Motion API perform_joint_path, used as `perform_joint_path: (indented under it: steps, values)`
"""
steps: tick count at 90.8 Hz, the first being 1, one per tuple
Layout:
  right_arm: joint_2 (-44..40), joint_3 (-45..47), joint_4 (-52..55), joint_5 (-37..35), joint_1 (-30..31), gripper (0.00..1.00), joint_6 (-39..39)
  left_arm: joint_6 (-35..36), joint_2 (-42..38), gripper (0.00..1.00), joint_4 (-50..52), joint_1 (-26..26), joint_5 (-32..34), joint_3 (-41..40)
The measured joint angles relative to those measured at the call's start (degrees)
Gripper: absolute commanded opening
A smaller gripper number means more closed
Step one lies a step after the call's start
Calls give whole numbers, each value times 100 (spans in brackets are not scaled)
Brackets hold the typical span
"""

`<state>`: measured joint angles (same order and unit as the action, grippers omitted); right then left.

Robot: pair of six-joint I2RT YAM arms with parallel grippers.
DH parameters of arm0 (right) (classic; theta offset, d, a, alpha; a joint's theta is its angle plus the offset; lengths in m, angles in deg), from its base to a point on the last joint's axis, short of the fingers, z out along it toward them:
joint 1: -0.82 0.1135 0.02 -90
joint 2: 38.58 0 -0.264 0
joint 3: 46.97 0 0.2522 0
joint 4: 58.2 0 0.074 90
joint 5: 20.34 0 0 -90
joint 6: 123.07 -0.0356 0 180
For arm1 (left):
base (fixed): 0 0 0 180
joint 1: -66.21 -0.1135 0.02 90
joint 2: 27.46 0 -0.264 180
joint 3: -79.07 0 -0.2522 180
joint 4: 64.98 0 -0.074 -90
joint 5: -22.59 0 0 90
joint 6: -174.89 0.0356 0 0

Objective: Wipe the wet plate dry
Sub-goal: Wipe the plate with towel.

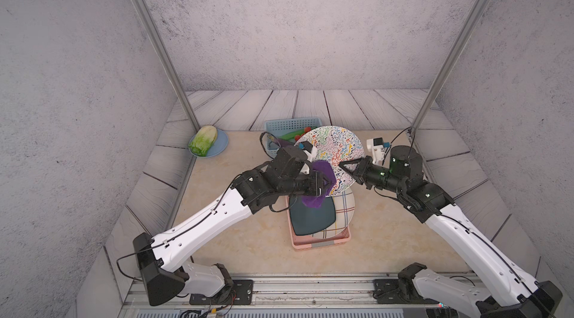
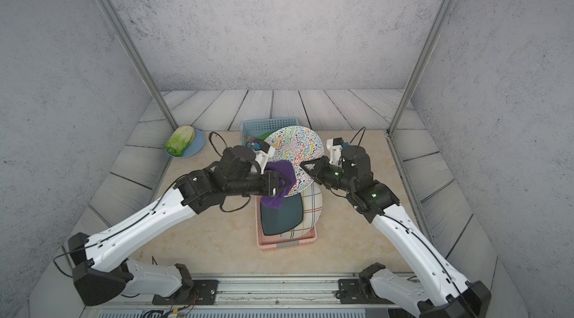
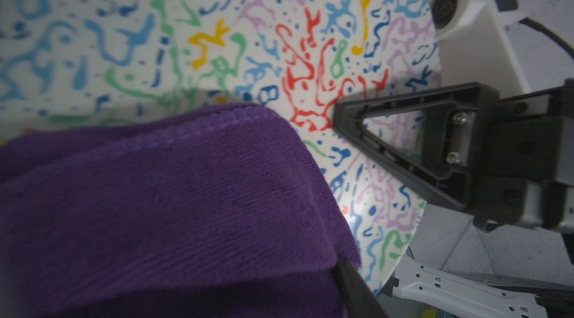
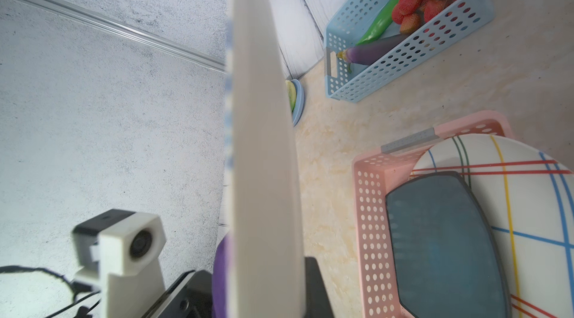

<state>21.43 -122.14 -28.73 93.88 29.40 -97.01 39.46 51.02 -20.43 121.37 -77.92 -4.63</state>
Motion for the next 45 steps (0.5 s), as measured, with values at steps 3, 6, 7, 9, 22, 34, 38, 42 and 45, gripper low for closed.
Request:
perform_joint_path:
  steps: [3,6,7,9,22,34,38,42,45]
  values:
    - [-2,0,-2,-57,13,0,-28,-122,37,0,-114,59,92,20]
    - [-17,0,-11,-131,13,0,-76,-238,33,0,-184,61,195,7]
    - [-24,0,-15,-157,15,0,-98,-275,28,0,-203,59,227,-11]
    - [-50,0,-24,-210,17,0,-127,-341,-7,0,-256,39,295,-50]
    - [-492,4,11,-535,57,0,-212,-719,-579,0,-378,-485,643,-542]
    - [-710,-2,-90,-433,74,0,-293,-645,-426,0,-234,-437,719,-35]
    - [-656,-2,-181,-358,90,0,-352,-601,-188,0,-243,-280,647,299]
    - [-590,-2,-232,-317,111,0,-376,-592,15,0,-361,-166,629,470]
    - [-555,-2,-197,-321,122,0,-378,-597,63,0,-431,-125,656,446]
